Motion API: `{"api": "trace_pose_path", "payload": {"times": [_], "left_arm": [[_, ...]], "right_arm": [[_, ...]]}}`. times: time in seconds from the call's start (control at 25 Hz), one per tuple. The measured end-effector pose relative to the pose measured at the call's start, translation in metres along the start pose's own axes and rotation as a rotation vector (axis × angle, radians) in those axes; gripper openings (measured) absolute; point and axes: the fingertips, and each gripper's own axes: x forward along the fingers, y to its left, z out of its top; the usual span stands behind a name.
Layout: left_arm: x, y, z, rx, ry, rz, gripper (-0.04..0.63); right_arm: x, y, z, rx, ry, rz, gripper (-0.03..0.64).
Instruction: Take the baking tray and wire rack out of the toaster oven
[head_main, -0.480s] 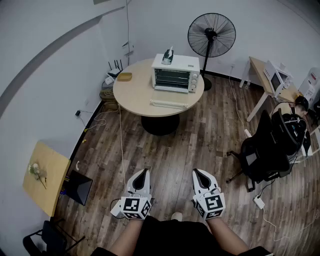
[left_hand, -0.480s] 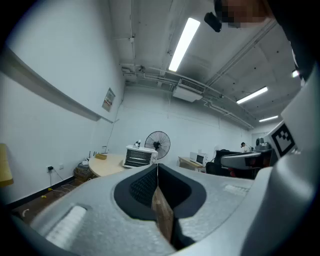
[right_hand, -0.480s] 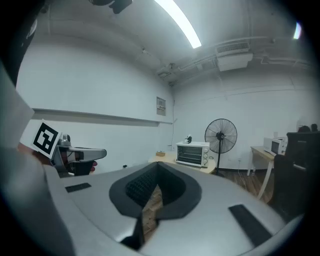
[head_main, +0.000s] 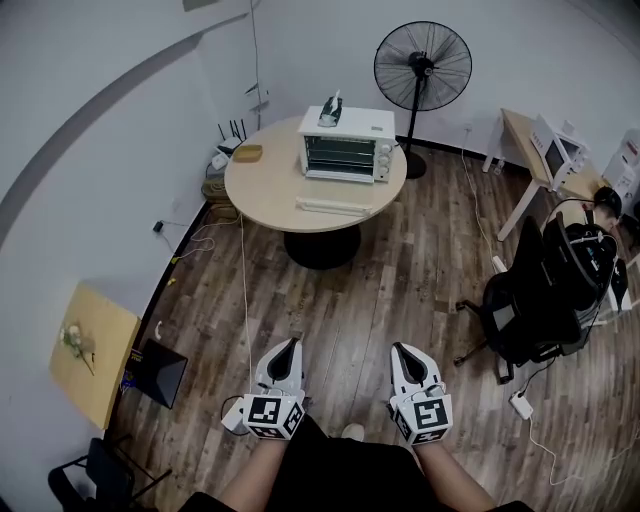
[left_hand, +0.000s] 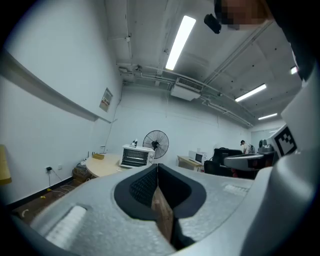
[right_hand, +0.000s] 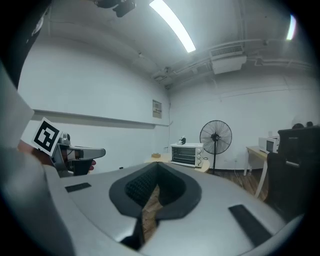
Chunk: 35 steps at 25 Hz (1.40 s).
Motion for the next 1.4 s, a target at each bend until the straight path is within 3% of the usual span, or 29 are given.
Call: {"api": "trace_pose_path", "payload": {"times": [0.4,0.68,0.88,1.24,1.4], "left_arm": [[0.015,-0.005,-0.004,0.017,0.023,-0.011,0.020],[0.055,0.016,-0.010,0.026,0.020,-0.033,0.020],[0.101,0.041,-0.012,0.023,0.031,-0.052,0.020],[0.210,0.126,-0.010,-0.063,0.098,-0.019,0.020],[0.262,0.157,0.009,-0.059,0.072,-0.077,0.020]], "right_arm": [[0.010,-0.009,-0.013,0.045,0.020,-0.003,0.000],[0.048,-0.010,-0.022,0.033,0.044,0.024,0.000],[0.094,-0.020,-0.019,0.007,0.058,0.044,0.000],[0.213,-0.052,-0.017,0.012,0.149,0.030,0.000],[0.273,-0.061,0.003,0.002,0.160,0.019,0.000]]}}
